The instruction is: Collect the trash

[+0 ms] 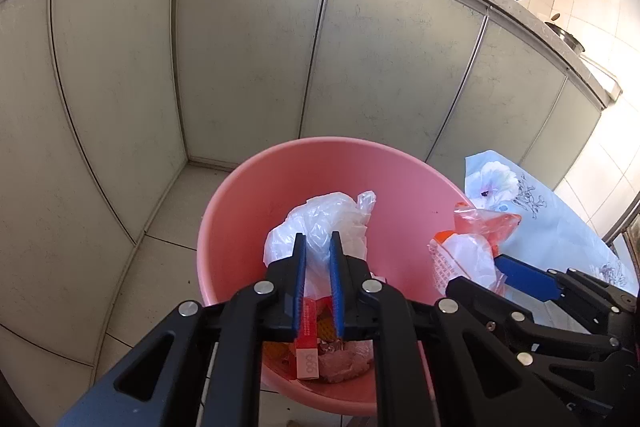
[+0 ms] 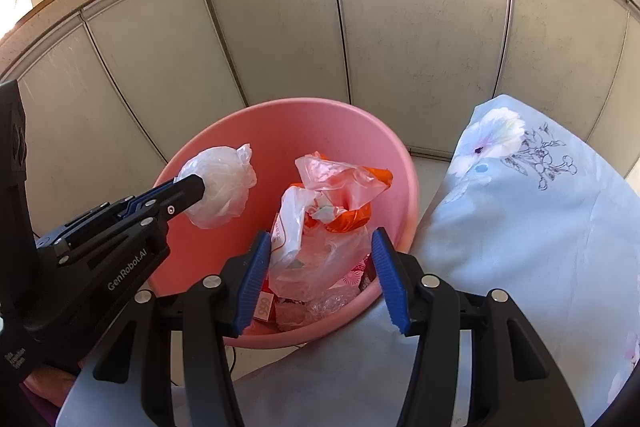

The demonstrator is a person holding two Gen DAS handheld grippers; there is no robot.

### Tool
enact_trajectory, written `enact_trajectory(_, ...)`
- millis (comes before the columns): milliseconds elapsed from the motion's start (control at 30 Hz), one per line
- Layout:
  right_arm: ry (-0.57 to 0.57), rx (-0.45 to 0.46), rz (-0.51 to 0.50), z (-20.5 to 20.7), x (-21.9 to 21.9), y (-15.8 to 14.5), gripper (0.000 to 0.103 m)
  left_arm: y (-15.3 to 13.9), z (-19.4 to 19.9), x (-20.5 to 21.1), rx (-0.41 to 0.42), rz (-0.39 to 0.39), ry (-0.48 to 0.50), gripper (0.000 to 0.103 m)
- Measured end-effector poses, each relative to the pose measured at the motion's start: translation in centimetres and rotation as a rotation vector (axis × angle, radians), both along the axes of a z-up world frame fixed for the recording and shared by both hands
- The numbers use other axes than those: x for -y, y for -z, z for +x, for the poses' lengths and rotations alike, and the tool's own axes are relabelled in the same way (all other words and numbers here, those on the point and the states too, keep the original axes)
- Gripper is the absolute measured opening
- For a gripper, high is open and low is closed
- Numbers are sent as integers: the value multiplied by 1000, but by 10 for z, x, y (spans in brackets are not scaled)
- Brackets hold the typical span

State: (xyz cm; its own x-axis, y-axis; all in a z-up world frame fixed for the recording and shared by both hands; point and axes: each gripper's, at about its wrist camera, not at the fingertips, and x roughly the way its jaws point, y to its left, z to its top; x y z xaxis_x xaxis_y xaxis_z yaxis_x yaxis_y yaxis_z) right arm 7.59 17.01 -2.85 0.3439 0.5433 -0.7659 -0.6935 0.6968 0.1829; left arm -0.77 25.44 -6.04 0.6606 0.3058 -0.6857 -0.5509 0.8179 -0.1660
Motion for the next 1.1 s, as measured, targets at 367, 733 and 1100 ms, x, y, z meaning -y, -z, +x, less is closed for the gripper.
enact_trajectory(367, -13, -13, 3, 3, -1, 6, 53, 4, 0, -2, -9, -32, 1, 37)
enact_trajectory(733, 0, 22, 34, -10, 20, -7, 53, -20, -12, 10, 11, 16, 14, 39)
enact_trajectory(1100, 10, 113, 37, -41, 48, -28, 53, -46, -28, 38, 40, 54, 35, 39)
